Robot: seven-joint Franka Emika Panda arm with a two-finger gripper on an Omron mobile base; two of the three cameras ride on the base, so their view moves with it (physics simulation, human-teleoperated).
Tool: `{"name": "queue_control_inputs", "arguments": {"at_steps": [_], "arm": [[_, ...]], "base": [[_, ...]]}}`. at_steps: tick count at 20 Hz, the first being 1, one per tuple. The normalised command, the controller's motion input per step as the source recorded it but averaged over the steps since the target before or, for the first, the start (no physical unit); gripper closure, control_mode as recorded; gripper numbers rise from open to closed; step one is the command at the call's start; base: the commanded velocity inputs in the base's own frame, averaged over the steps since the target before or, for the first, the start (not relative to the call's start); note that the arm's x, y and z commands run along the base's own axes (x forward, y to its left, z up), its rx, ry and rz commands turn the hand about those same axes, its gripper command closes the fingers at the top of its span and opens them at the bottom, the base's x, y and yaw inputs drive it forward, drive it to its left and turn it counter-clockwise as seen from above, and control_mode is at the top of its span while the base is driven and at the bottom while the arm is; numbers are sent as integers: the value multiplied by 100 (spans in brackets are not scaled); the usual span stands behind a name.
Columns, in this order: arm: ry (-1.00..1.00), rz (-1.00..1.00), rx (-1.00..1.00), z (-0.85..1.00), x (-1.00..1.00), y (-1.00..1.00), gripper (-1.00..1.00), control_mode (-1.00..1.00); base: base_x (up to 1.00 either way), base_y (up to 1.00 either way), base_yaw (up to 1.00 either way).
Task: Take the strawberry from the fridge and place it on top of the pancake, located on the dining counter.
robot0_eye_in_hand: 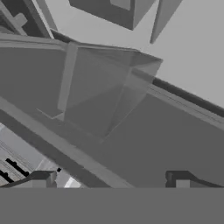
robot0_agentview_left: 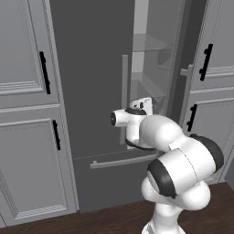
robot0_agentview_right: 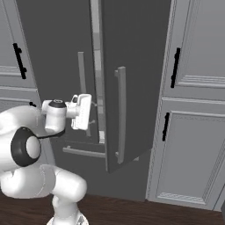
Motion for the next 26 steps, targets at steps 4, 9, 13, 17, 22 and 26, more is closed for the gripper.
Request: {"name": "queue_control_inputs", "arguments": {"at_steps": [4,9,13,17,22,26], "arm": [[10,-1,0,0,26,-8,-100,-100],[0,-13,0,0,-11,-50,-100,-100],[0,-17,0,0,-28,-65,-100,-100],[0,-14,0,0,-31,-62,-100,-100],[0,-12,0,0,-47,-60,-100,-100],[0,-12,0,2,-56,-70,-100,-100]], "base": [[0,0,0],[0,0,0],[0,0,0],[0,0,0],[0,0,0],[0,0,0]]}}
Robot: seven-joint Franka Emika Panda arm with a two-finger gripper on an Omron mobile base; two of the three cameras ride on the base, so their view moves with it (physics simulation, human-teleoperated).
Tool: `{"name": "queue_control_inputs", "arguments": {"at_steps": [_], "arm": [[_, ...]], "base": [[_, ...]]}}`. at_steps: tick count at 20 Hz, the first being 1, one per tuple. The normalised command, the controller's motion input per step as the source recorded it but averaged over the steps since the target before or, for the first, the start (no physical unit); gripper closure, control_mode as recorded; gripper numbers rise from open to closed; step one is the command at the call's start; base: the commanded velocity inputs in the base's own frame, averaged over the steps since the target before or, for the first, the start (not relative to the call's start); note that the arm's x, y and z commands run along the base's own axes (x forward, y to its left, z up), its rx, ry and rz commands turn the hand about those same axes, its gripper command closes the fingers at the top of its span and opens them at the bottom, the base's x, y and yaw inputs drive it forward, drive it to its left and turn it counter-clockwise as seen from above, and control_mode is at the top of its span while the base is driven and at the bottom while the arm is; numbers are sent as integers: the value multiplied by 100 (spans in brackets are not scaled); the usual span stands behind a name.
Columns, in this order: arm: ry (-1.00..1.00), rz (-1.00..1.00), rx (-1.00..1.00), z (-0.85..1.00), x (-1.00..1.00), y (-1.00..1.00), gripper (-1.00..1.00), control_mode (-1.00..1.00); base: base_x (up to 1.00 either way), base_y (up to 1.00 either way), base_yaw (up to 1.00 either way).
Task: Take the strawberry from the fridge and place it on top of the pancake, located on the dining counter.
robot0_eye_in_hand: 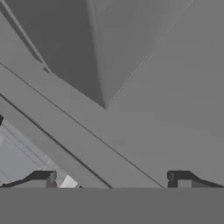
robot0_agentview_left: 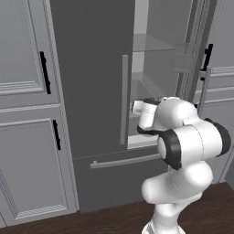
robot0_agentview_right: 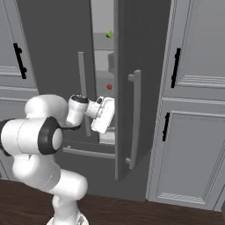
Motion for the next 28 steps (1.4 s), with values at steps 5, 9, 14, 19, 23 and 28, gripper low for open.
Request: {"name": "queue_control_inputs", "arguments": {"at_steps": [5,9,14,19,23,28], "arm": [[-2,-7,5,1,-27,-82,-100,-100],[-8,1,13,0,-21,-90,-100,-100],[-4,4,11,0,-5,-70,-100,-100],[-1,3,9,0,0,-61,-100,-100],[0,0,4,0,0,-7,-100,-100],[-5,0,0,0,-13,56,-100,-100]], "base": [[0,0,0],[0,0,0],[0,0,0],[0,0,0],[0,0,0],[0,0,0]]}}
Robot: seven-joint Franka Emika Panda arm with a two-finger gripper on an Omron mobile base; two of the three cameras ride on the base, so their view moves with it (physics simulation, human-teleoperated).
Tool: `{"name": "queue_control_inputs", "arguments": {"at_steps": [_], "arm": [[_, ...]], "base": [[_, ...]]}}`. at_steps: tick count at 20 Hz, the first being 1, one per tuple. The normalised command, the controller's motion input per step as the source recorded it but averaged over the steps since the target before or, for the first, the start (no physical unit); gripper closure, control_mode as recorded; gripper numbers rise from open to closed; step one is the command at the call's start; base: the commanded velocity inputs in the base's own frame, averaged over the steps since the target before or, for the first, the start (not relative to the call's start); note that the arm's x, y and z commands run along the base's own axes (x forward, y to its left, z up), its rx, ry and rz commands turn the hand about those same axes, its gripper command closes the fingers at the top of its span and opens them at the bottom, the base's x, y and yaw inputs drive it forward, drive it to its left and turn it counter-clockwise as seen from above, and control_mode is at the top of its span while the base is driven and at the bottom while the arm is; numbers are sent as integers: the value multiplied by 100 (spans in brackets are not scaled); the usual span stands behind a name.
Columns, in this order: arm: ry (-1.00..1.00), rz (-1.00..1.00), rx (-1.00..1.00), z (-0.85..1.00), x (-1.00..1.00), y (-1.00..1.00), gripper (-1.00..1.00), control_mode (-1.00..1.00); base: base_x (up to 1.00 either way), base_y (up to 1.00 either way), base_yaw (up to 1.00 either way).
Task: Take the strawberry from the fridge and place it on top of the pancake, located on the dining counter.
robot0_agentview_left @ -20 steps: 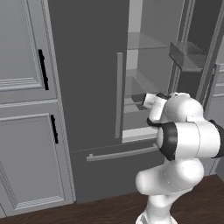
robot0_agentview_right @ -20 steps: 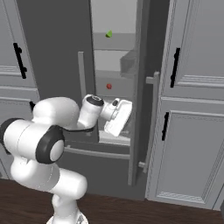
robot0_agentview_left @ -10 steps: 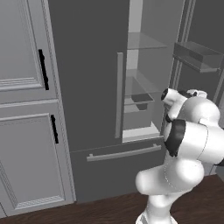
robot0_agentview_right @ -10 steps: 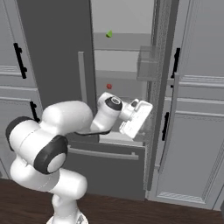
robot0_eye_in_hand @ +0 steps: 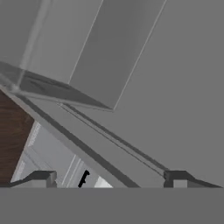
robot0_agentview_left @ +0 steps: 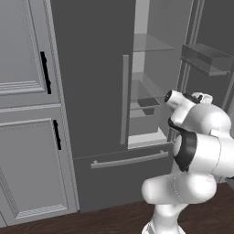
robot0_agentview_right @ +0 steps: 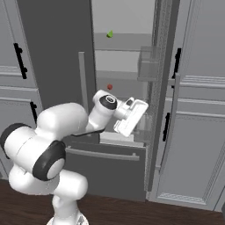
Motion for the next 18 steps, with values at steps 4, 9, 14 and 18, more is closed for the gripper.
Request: {"name": "queue_control_inputs", "arguments": {"at_steps": [4,9,14,18], "arm": [[-14,0,0,0,-19,94,-100,-100],[-5,0,12,-4,-11,99,-100,-100],[-2,0,51,-4,0,100,-100,-100],[0,0,55,-47,5,100,-100,-100]], "base": [[0,0,0],[0,0,0],[0,0,0],[0,0,0]]}}
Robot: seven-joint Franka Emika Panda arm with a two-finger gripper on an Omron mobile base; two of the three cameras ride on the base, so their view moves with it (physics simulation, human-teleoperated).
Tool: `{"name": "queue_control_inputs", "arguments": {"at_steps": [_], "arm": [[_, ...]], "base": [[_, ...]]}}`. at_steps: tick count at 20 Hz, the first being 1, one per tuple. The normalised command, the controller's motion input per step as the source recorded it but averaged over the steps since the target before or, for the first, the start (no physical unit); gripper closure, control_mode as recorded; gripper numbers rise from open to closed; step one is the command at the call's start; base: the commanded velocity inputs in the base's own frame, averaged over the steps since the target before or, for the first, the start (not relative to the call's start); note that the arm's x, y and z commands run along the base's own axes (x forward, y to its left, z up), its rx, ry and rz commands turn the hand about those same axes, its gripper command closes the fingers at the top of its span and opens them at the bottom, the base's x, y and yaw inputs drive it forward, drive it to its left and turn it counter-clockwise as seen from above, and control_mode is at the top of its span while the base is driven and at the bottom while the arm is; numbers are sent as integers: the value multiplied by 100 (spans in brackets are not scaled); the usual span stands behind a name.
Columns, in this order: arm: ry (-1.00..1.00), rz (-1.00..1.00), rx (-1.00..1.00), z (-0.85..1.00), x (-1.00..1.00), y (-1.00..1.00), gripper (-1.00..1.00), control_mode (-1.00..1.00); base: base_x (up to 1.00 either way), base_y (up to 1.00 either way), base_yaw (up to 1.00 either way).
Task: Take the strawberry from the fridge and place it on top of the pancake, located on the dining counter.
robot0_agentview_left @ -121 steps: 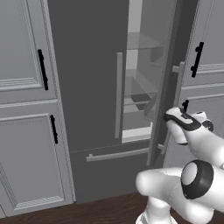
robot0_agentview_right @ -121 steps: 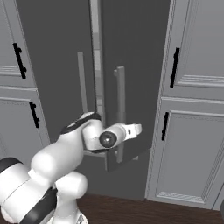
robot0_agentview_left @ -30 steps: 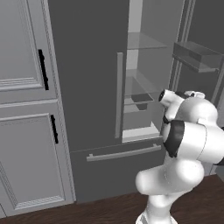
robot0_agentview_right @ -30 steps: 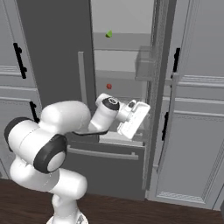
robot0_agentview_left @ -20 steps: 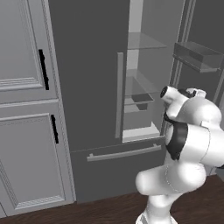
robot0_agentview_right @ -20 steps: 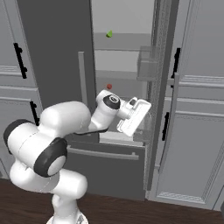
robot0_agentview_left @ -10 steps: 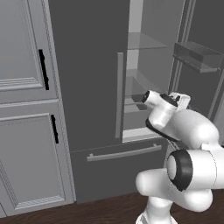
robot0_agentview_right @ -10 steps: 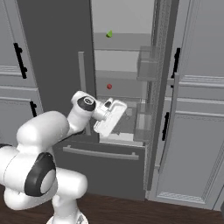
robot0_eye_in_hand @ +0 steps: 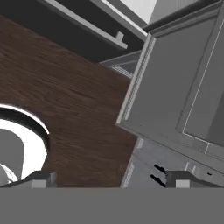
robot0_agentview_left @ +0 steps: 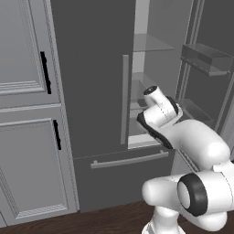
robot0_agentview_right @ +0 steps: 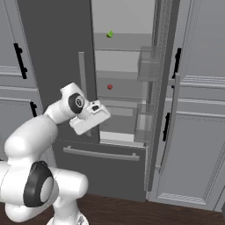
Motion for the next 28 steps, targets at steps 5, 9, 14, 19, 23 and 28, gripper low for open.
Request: {"name": "queue_control_inputs", "arguments": {"at_steps": [5,9,14,19,23,28], "arm": [[-5,-8,67,-59,15,88,-100,-100],[-32,-24,63,-5,18,40,-100,-100],[-85,-9,5,38,-2,27,-100,-100],[-70,-14,-4,79,24,25,-100,-100],[-41,-23,-8,88,20,29,-100,-100],[-3,-25,-1,41,47,23,-100,-100]], "base": [[0,0,0],[0,0,0],[0,0,0],[0,0,0],[0,0,0],[0,0,0]]}}
